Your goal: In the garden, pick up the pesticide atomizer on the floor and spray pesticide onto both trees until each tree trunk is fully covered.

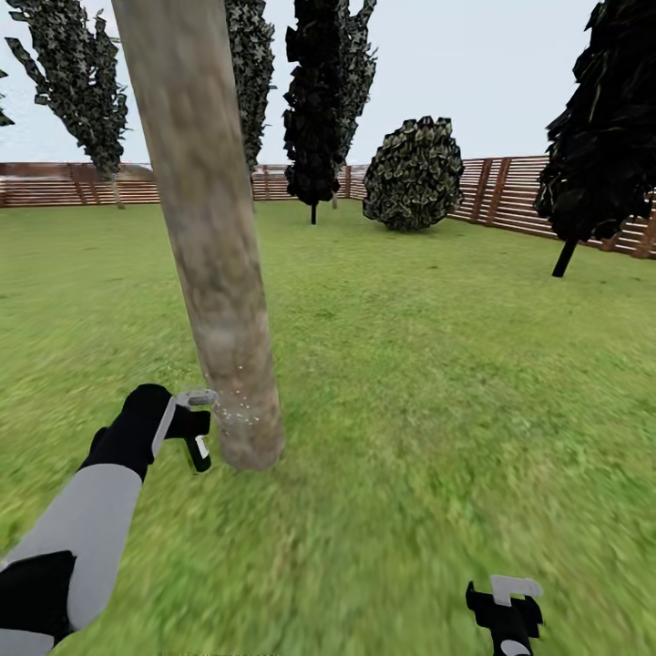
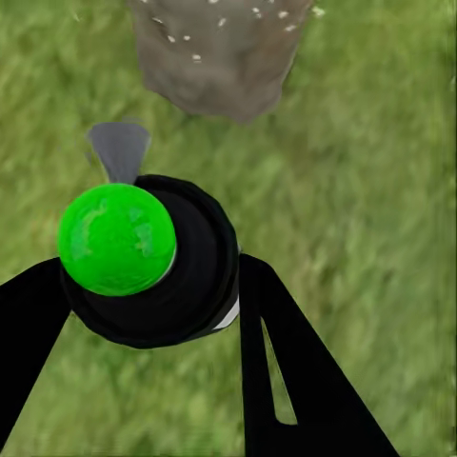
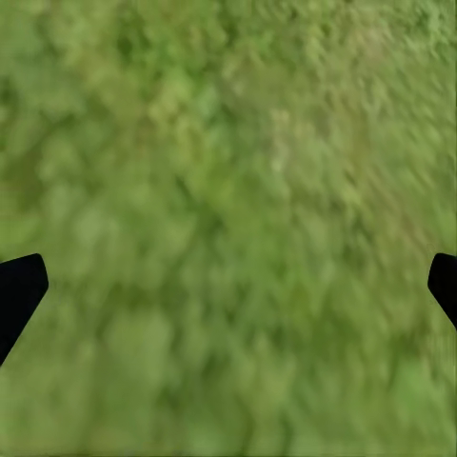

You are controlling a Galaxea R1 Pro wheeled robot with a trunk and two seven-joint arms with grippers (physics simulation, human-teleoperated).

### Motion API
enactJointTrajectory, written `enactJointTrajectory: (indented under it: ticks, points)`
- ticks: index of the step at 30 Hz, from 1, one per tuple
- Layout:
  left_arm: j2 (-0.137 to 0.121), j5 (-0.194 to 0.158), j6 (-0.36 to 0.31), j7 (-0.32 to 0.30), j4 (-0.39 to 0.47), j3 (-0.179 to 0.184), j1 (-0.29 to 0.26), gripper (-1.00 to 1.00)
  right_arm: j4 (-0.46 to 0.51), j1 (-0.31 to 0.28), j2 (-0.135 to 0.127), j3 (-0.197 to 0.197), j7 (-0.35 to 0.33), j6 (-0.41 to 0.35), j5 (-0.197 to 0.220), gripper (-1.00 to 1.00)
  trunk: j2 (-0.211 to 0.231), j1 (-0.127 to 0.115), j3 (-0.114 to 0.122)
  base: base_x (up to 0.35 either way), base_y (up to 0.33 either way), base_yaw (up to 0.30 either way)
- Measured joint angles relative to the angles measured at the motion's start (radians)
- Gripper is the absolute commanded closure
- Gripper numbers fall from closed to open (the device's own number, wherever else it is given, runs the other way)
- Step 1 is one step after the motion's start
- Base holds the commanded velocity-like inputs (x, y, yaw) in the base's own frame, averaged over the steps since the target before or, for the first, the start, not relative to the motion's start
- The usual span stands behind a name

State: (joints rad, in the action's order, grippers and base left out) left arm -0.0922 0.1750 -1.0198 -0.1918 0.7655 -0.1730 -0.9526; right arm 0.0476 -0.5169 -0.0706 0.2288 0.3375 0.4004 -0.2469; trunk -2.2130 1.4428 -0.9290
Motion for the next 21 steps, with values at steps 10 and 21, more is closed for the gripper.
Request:
enactJointTrajectory:
  ticks: [10,21]
  points:
    - [-0.016,0.018,-0.002,0.001,-0.007,0.004,-0.012,1.00,0.000,0.000,-0.002,0.001,0.000,0.000,-0.002,-1.00,0.000,0.000,0.000,0.016,0.000,0.019]
    - [-0.022,0.015,0.000,0.002,-0.018,0.013,0.034,1.00,0.000,0.000,-0.001,0.000,0.000,0.000,-0.001,-1.00,0.000,0.000,0.000,0.214,0.000,0.002]
